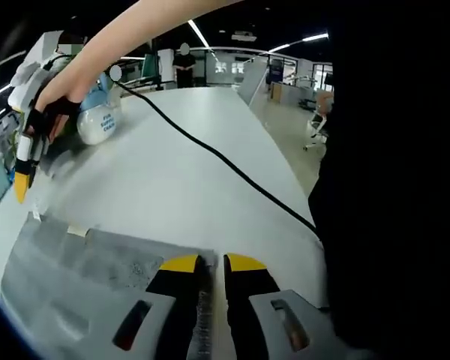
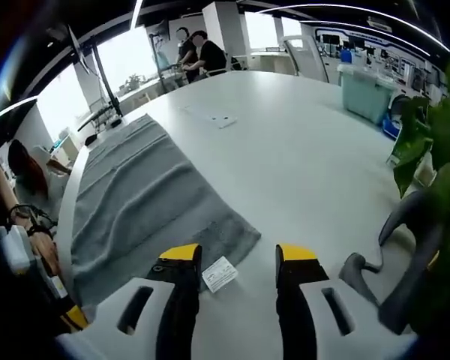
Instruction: Fold the towel on the table until its edges align and the towel forms a compact rectangular stack.
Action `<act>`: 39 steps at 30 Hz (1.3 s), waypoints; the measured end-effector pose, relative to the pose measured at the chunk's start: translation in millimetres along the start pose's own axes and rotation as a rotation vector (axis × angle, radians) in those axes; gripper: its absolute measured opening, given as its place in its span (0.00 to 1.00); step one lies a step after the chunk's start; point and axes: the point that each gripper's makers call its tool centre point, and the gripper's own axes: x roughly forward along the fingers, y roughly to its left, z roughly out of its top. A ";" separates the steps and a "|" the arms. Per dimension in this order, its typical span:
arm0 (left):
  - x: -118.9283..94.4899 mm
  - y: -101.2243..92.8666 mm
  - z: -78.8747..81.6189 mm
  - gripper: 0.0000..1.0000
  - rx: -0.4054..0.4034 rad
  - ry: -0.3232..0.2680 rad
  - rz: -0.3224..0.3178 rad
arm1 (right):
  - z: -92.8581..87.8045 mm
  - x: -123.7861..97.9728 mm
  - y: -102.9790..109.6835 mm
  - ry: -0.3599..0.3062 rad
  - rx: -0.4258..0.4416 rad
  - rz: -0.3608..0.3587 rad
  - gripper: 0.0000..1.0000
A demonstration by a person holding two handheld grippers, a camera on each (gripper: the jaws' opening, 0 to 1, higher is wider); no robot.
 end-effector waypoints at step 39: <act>-2.2 7.9 -0.6 0.04 -0.036 0.018 0.084 | -3.3 37.3 -11.9 0.011 0.034 -0.013 0.02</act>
